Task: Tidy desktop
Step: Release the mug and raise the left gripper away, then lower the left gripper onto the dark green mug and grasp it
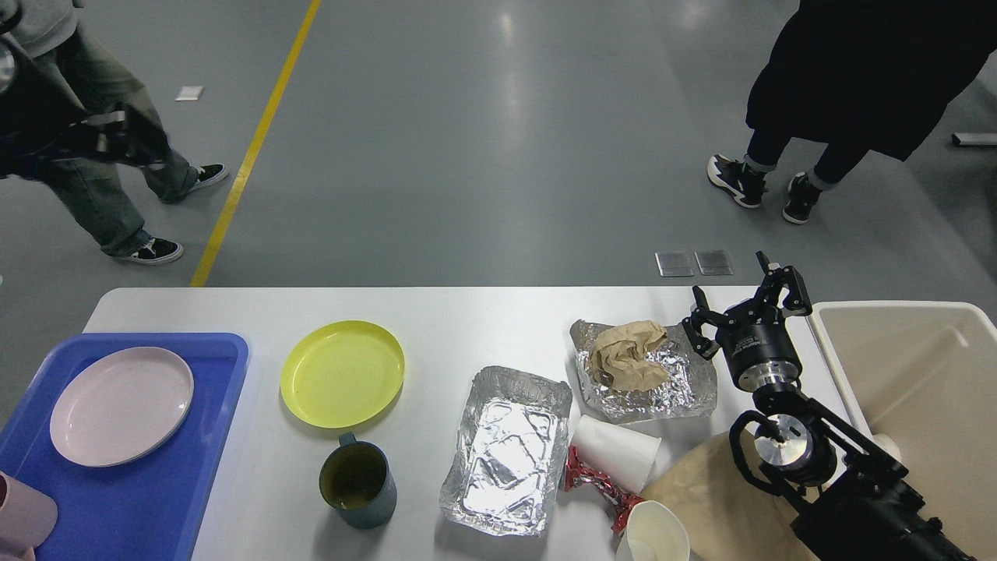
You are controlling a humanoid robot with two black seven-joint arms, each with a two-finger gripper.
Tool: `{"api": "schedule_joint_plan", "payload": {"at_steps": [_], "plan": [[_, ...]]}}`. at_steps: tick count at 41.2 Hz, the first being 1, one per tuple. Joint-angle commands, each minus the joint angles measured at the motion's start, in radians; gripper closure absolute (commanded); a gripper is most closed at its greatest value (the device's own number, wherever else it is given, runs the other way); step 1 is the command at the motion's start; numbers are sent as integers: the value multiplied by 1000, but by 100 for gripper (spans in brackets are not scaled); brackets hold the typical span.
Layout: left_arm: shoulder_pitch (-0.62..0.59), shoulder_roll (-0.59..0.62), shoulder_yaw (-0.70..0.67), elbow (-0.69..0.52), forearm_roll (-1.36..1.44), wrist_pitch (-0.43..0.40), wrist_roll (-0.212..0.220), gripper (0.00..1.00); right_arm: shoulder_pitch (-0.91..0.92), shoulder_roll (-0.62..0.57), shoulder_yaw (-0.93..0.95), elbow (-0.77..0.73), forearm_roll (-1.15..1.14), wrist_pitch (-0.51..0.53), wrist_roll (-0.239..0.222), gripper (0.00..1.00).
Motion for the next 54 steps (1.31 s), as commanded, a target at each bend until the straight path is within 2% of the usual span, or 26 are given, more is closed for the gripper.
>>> {"api": "schedule_joint_plan", "payload": {"at_steps": [1,10,27,33,37,46,54], "plan": [[-171,-104,-5,-183,-123,3,0,4,0,0,0,0,0,0,0,0],[-334,-126,-40,-414,-219,12,-3,4,0,0,0,0,0,0,0,0],[-238,-137,-48,-424,-222,14,-14,4,0,0,0,0,0,0,0,0],[-127,-146,-108,-420,-217,51,-2,4,0,0,0,0,0,0,0,0],[-28,-123,-122,-417,-214,123,4,4,0,0,0,0,0,0,0,0],[298,-54,-154,-414,-214,293,10,7,0,0,0,0,0,0,0,0],[424,-66,-186,-414,-220,344,10,9,0,0,0,0,0,0,0,0]]}}
